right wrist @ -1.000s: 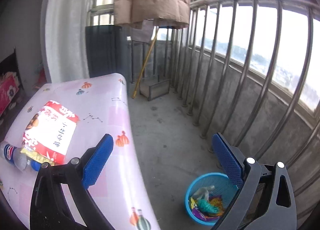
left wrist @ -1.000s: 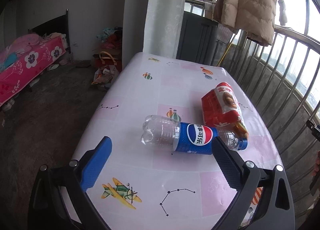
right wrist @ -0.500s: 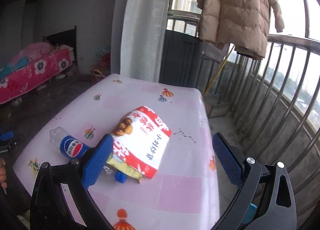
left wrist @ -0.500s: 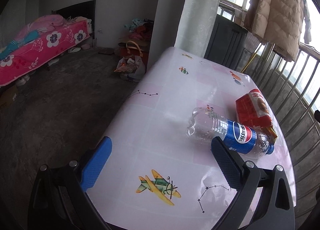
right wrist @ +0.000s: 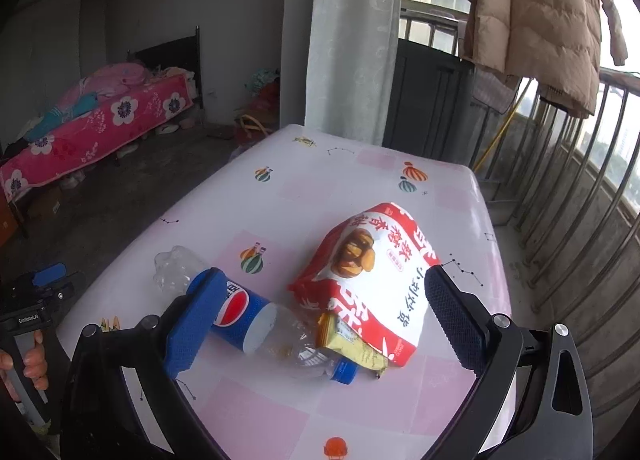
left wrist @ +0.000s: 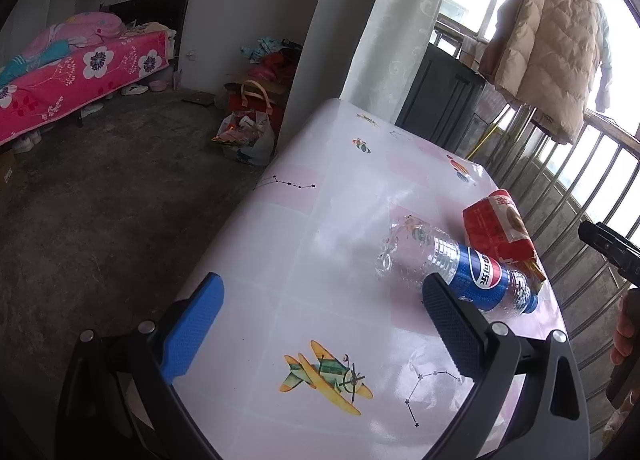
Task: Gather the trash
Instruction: 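Bring the right gripper back to the table toward the Pepsi bottle, then close the right gripper around the Pepsi bottle's label and lift it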
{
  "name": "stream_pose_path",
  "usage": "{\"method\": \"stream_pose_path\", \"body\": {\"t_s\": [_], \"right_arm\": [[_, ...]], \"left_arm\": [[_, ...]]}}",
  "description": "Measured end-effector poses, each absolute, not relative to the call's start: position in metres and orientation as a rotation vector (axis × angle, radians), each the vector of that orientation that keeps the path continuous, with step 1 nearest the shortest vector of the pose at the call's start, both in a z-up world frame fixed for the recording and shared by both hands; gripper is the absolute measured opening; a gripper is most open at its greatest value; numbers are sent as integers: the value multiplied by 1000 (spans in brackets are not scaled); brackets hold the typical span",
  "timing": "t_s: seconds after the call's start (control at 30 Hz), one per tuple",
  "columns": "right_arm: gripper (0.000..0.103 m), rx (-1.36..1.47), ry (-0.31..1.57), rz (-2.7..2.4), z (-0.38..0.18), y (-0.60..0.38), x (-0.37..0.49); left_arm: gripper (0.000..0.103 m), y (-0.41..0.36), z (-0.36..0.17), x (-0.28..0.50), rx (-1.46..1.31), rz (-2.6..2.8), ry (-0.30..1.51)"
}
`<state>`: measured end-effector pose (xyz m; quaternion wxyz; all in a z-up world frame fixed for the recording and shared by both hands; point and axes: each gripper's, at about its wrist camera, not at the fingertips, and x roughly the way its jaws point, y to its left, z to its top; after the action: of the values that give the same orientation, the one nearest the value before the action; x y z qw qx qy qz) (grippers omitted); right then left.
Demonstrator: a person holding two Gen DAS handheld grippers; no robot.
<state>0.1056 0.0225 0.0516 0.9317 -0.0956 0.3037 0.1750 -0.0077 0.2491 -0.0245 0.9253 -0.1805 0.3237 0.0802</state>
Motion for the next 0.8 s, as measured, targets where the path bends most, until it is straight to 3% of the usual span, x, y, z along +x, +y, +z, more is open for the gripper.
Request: {"method": "stream_pose_path", "body": {"t_s": [0.67,0.8], "right_arm": [[95,-97,738,454,35,32,125],[84,-35,817,500,26,36,138]], "left_arm": [[97,248,-38,0,-344,170,684],[97,249,-44,2,-370,160,699]]}}
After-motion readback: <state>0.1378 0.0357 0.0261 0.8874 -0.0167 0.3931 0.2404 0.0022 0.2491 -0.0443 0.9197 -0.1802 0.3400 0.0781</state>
